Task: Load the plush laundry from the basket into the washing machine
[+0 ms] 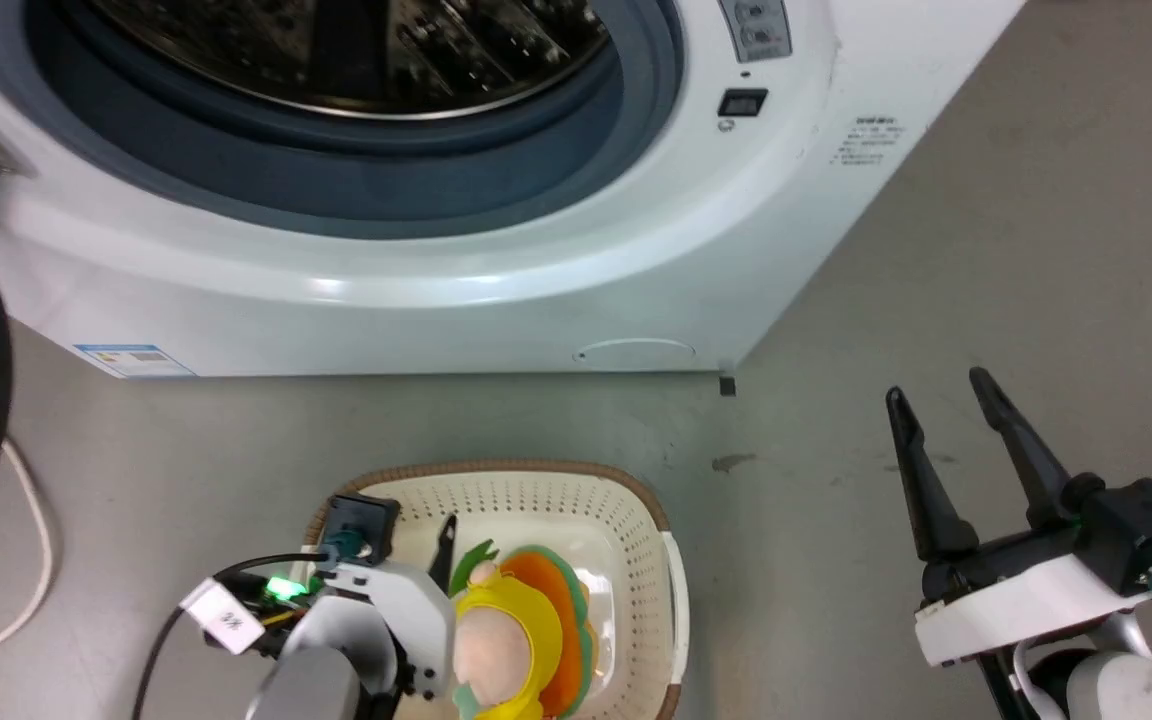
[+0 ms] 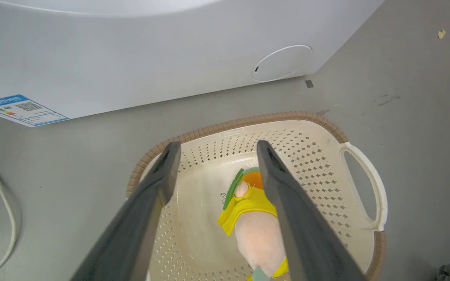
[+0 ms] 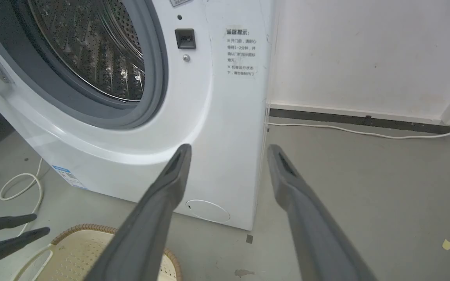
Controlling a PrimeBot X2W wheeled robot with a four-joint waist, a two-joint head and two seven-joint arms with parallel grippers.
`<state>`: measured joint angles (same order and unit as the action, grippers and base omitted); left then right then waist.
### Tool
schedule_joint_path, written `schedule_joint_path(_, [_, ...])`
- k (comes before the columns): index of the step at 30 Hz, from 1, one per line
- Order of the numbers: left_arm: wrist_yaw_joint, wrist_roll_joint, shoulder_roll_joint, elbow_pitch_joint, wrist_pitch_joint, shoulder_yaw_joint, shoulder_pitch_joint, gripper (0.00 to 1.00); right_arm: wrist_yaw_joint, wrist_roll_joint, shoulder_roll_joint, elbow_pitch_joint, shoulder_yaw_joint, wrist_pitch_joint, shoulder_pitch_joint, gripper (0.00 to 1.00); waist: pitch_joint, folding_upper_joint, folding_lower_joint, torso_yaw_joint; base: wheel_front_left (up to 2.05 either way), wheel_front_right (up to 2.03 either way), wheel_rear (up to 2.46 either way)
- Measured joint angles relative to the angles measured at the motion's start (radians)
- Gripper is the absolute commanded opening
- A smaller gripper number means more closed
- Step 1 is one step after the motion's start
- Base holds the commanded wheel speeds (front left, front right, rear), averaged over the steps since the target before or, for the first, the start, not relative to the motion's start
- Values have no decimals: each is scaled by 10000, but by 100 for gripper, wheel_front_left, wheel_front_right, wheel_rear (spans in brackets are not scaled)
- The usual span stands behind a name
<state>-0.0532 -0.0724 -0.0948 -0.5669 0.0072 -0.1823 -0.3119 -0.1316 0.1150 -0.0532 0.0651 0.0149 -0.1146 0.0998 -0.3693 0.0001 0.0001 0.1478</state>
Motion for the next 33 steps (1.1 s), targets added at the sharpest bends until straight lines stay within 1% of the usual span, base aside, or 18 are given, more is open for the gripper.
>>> schedule_joint_path(6, [-46,-518,-130,-594,376,-556,-258,100,0,138,2,100,17,-121,155,100,-475,0,0,209,0,0,0])
schedule_joint_path(14, [-136,-1271,-410,-1348,1233,-1106,-812,100,0,372,2,167,67,-297,374,100,-1204,0,0,463,0,0,0])
schedule_joint_path(18, [-205,-1712,-543,-1603,1381,-1317,-1072,100,0,508,2,190,127,-380,489,100,-1574,0,-1,623,0,0,0])
schedule_joint_path(22, [-224,-2034,-700,-2011,1941,-1639,-1330,100,0,665,2,290,155,-462,662,100,-1964,0,0,815,0,0,0])
schedule_joint_path(26, [-291,-2648,-794,-2500,2243,-1572,-1615,100,0,828,2,345,163,-552,781,100,-2366,0,0,1003,0,0,0])
schedule_joint_path(29, [-307,-2759,-913,-2840,2316,-1684,-1841,100,0,947,2,399,245,-575,859,100,-2663,0,-1,1146,0,0,0])
schedule_joint_path(33, [-380,-2982,-928,-3258,2541,-1871,-2164,100,0,1120,2,504,311,-685,959,100,-3042,0,0,1307,0,0,0])
